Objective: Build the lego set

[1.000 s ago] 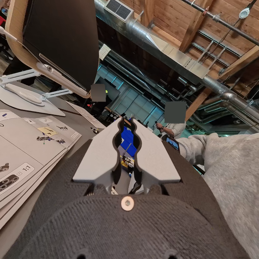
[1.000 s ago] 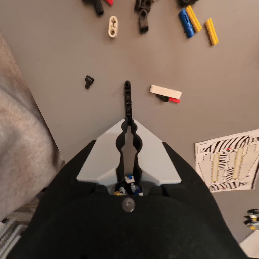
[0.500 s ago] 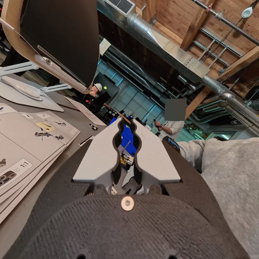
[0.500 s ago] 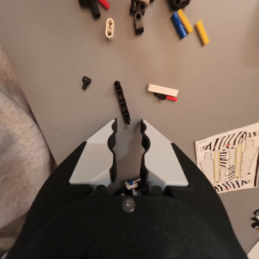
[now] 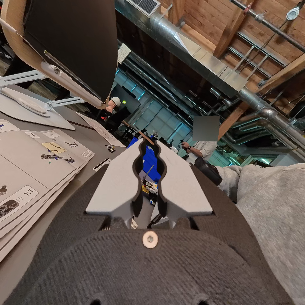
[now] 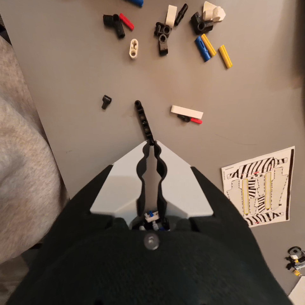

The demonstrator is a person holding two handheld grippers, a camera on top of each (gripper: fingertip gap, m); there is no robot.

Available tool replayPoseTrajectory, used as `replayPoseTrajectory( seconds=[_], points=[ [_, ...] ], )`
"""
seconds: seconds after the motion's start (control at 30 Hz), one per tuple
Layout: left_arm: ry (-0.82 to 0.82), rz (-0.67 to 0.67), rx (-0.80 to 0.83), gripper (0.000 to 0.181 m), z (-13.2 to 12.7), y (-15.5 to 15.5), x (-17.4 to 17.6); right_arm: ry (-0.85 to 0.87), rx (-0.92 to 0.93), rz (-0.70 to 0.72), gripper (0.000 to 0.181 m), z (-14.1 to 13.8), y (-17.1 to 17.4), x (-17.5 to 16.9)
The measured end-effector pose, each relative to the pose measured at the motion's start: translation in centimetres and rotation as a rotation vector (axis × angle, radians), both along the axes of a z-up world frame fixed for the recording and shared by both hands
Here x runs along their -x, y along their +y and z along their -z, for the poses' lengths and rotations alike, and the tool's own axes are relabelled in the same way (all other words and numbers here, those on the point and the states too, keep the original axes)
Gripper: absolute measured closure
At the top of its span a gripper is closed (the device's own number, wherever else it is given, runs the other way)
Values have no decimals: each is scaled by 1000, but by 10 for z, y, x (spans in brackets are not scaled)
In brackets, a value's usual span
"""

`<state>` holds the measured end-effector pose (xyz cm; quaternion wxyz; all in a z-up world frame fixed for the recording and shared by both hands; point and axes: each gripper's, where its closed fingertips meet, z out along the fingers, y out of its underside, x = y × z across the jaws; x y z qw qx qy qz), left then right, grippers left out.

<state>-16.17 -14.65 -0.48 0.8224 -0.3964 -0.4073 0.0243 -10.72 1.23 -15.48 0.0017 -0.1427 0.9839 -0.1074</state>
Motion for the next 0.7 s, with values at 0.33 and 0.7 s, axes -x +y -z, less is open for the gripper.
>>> replayPoseTrajectory(
  seconds=[0.33,0.7],
  points=[
    [-5,6,-5,176,1,0,0,-27,-65,-9,179,6,4,-3],
    [-14,16,-4,175,2,2,0,-56,-90,16,179,9,7,-7]
  ],
)
